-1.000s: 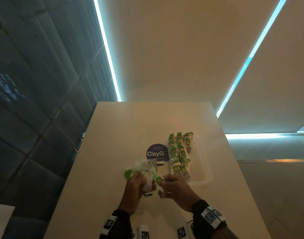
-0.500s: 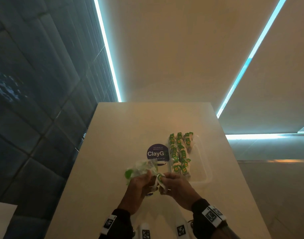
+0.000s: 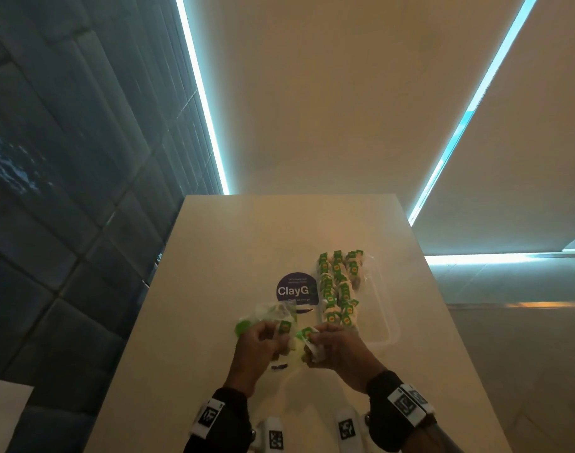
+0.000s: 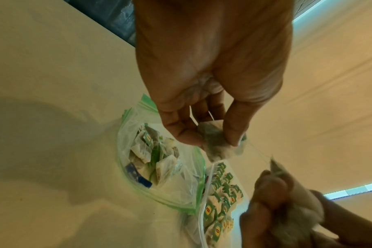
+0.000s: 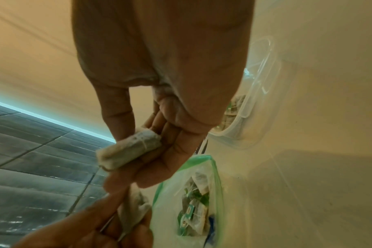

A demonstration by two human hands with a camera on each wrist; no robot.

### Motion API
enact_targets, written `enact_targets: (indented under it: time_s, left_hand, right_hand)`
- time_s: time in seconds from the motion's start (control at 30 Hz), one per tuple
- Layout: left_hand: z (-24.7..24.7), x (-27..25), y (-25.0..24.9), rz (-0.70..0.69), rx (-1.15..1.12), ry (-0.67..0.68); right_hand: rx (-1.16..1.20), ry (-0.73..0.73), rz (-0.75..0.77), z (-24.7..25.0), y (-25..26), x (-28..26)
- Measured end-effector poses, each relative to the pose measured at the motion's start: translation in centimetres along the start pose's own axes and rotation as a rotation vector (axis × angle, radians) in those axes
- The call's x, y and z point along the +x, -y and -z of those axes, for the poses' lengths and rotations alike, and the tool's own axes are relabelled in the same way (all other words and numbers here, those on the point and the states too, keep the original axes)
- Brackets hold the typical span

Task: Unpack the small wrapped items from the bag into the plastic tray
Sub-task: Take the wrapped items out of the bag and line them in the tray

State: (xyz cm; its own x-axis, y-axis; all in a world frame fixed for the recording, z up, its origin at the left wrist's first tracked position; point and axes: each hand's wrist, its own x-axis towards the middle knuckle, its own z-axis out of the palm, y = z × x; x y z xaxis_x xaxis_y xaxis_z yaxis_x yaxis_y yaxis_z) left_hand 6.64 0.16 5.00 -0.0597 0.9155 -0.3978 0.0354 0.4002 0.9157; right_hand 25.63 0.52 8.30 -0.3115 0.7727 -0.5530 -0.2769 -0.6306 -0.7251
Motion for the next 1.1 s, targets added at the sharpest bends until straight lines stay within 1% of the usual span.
enact_targets:
  time_s: [0.1,0.17,0.23,0.3,0.43,0.5,0.63,0.73,0.8,0.83,0.87,0.93,0.97,1.03,1.1]
  left_hand:
    - [-0.3,0.0,0.3,0.036,0.002,-0.01]
    - [-0.6,-0.2,0.2,0.053,-0.03,0.023]
    - [-0.9,-0.5,0.0,0.062,-0.057,0.059]
    - [-1.0,-0.6,0.0,0.063,-0.079,0.088]
    - [-1.0,-0.9,-0.1,0.051,-0.069,0.102]
    - [-1.1,-0.9,-0.3,0.041,-0.057,0.077]
    - [-0.8,-0.3,-0.2,0.031,-0.026,-0.031]
    - [-0.7,0.0,0.0,0.012,0.014,-0.064]
    - [-1.0,0.0,0.2,-0.012,0.095,-0.041]
    - [-1.1,0.0,0.3,-0.027,0.178,-0.011]
    - [-1.1,0.0,0.7,-0.056,0.29,0.028]
    - [-0.9,0.1,2.0,-0.116,0.586,0.125]
    - [-0.9,0.2,2.7,-0.141,0.711,0.144]
    - [-1.1,0.8,4.1,-0.178,0.888,0.151]
    - [-1.2,1.5,4.8,-0.199,1.004,0.095]
  right_hand:
    - [-0.046,-0.046,0.006,-0.5,-0.3,0.3]
    - [-0.111,-0.114,0.029,-1.1,-0.9,0.8]
    - [-0.123,-0.17,0.052,-1.6,-1.4,1.1]
    - [-0.114,-0.196,0.064,-2.1,-1.6,1.1]
    - [-0.128,-0.235,0.077,-2.5,-2.0,1.2]
    - [-0.141,-0.225,0.092,-2.7,-2.0,1.1]
    - [-0.157,-0.228,0.123,-2.7,-2.2,1.3]
    - [-0.211,-0.231,0.144,-2.8,-2.2,1.3]
    - [-0.223,-0.276,0.155,-2.5,-2.0,1.4]
    - [-0.22,-0.303,0.16,-2.3,-1.9,1.6]
    - [-0.216,-0.33,0.161,-2.0,-1.9,1.7]
    - [-0.199,-0.37,0.153,-1.3,-1.9,2.0]
    - [-0.189,-0.384,0.146,-1.1,-1.9,2.1]
    - [-0.178,-0.397,0.133,-0.7,-1.9,2.2]
    - [-0.183,-0.389,0.127,-0.4,-1.9,2.2]
